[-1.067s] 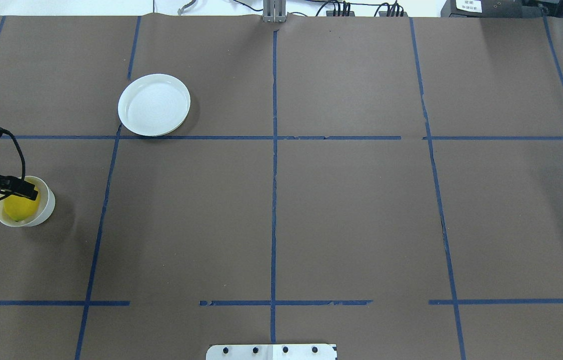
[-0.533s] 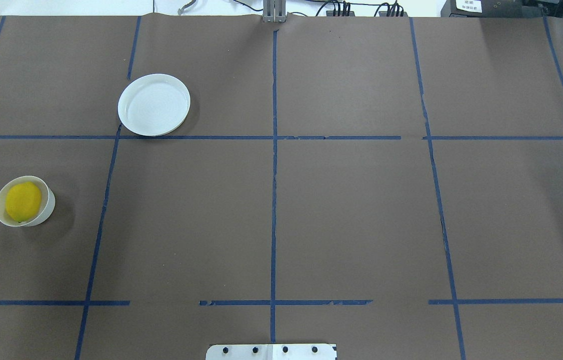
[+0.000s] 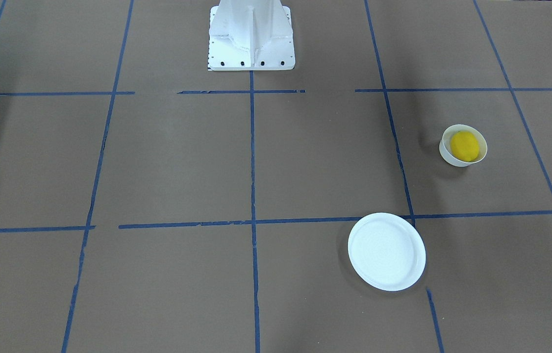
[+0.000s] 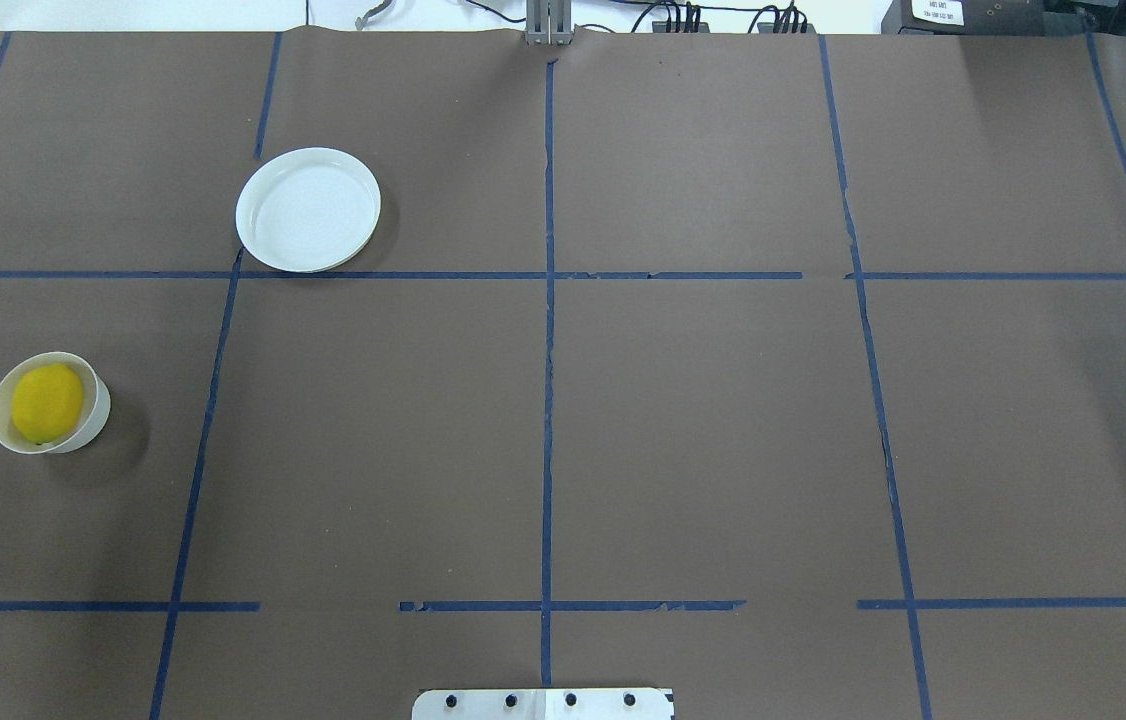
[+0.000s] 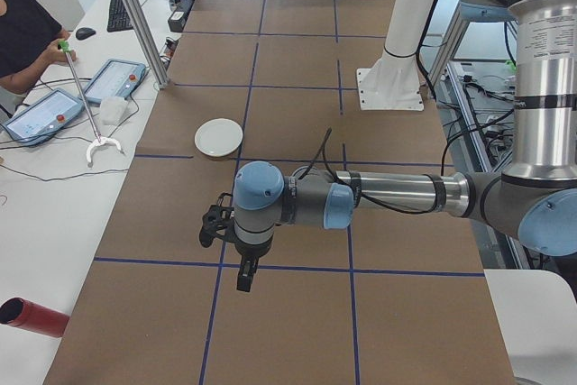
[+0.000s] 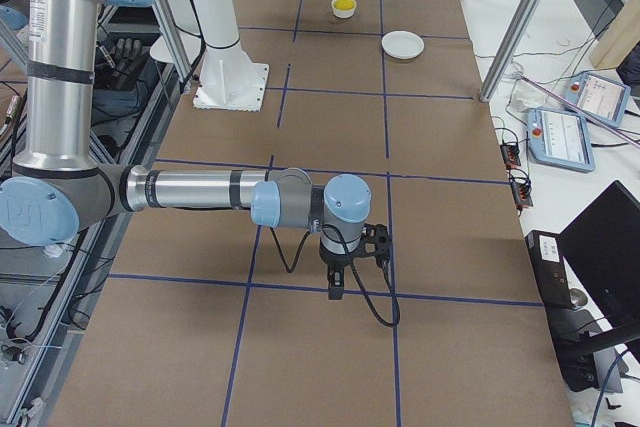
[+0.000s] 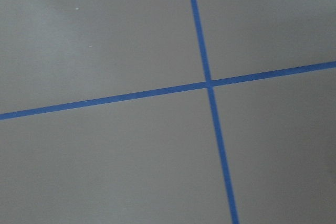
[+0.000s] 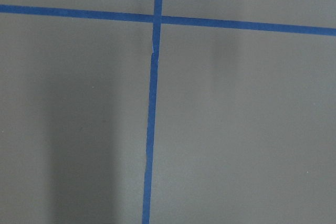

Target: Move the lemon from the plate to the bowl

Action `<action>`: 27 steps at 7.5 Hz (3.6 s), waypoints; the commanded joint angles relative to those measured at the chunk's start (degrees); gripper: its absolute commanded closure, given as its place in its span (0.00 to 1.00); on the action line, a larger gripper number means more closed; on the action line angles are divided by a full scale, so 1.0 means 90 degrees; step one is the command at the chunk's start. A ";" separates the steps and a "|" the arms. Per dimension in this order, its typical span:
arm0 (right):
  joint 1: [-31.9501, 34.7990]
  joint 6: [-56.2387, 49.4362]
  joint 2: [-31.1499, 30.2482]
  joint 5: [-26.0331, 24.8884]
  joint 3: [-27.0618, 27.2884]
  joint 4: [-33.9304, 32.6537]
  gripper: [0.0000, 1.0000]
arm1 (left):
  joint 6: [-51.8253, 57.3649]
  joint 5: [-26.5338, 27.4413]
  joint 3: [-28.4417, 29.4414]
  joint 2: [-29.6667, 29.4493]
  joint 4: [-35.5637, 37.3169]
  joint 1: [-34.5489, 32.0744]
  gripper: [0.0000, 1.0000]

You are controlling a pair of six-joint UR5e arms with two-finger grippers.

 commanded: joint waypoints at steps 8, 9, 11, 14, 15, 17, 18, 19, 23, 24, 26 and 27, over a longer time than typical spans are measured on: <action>0.0000 0.0000 0.0000 0.0000 0.0000 0.0000 0.00 | -0.0748 -0.0622 -0.0643 0.0514 0.0283 0.0223 0.00; 0.0000 0.0000 0.0000 0.0000 0.0000 0.0000 0.00 | -0.0748 -0.0632 -0.0575 0.0514 0.0293 0.0223 0.00; 0.0000 0.0000 0.0000 0.0000 0.0000 0.0000 0.00 | -0.0729 -0.0545 -0.0661 0.0408 0.0206 0.0223 0.00; 0.0000 0.0000 0.0000 0.0000 0.0000 0.0000 0.00 | -0.0709 -0.0564 -0.0673 0.0416 0.0225 0.0223 0.00; 0.0000 0.0000 0.0000 0.0000 0.0000 0.0000 0.00 | -0.0709 -0.0563 -0.0701 0.0426 0.0244 0.0223 0.00; 0.0000 0.0000 0.0000 0.0000 0.0000 0.0000 0.00 | -0.0709 -0.0563 -0.0643 0.0475 0.0254 0.0223 0.00; 0.0000 0.0000 0.0000 0.0000 0.0000 0.0000 0.00 | -0.0709 -0.0563 -0.0633 0.0485 0.0254 0.0223 0.00; 0.0000 0.0000 0.0000 0.0000 0.0000 0.0000 0.00 | -0.0709 -0.0554 -0.0614 0.0514 0.0360 0.0223 0.00; 0.0000 0.0000 0.0000 0.0000 0.0000 0.0000 0.00 | -0.0194 -0.0544 -0.0673 0.0437 0.0975 0.0233 0.00; 0.0000 0.0000 0.0000 0.0000 0.0000 0.0000 0.00 | -0.0182 -0.0544 -0.0605 0.0397 0.1015 0.0233 0.00; 0.0000 0.0000 0.0000 0.0000 0.0000 0.0000 0.00 | -0.0143 -0.0544 -0.0624 0.0416 0.1084 0.0243 0.00; 0.0000 0.0000 0.0000 0.0000 0.0000 0.0000 0.00 | -0.0152 -0.0544 -0.0595 0.0417 0.1084 0.0243 0.00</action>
